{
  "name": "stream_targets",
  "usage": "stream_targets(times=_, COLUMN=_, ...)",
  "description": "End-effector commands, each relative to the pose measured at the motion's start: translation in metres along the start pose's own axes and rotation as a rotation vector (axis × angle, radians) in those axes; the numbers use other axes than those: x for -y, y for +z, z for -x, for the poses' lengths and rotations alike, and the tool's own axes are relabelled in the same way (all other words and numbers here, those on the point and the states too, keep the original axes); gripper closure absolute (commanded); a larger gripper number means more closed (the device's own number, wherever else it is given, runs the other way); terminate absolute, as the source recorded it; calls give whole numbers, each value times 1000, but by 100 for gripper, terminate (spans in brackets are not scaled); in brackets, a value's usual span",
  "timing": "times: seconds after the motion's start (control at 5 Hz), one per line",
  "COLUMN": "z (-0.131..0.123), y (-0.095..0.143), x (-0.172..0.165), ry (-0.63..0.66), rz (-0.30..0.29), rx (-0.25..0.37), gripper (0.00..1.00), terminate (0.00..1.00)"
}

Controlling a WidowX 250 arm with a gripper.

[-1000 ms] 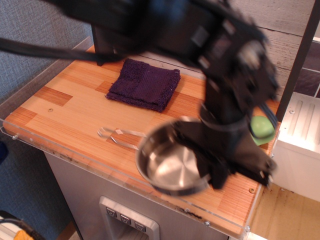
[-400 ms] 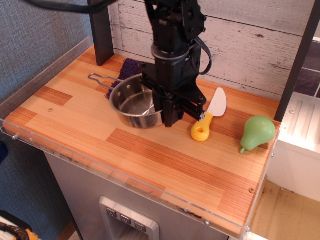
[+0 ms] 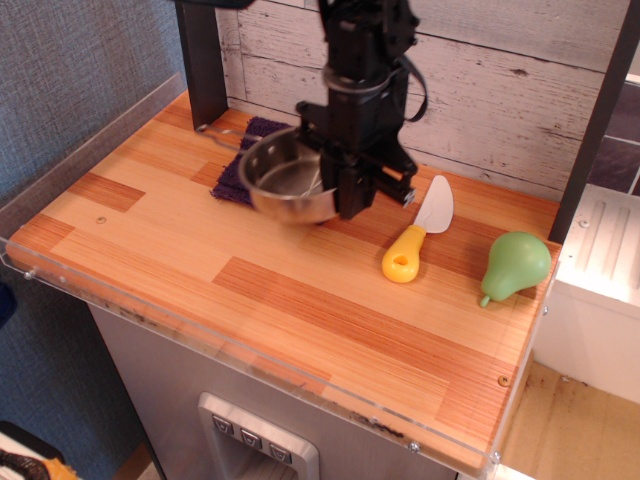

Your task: Put the pot on top of the napkin.

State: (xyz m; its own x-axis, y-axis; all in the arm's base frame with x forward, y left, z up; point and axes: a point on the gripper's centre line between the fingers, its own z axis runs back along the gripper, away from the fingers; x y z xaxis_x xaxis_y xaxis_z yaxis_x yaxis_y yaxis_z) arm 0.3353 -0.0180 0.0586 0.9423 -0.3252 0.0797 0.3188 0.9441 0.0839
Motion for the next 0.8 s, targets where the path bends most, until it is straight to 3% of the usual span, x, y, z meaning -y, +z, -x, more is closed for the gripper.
stream_targets(times=0.0, z=-23, y=27, x=-47, ry=56, rz=-71, rx=53, gripper=100, terminate=0)
stream_targets(times=0.2, z=-20, y=25, x=-62, ry=80, rz=-85, rx=40, gripper=100, terminate=0)
stream_targets(times=0.6, z=-16, y=-3, x=-50, ry=73, rz=-25, rx=6, gripper=100, terminate=0)
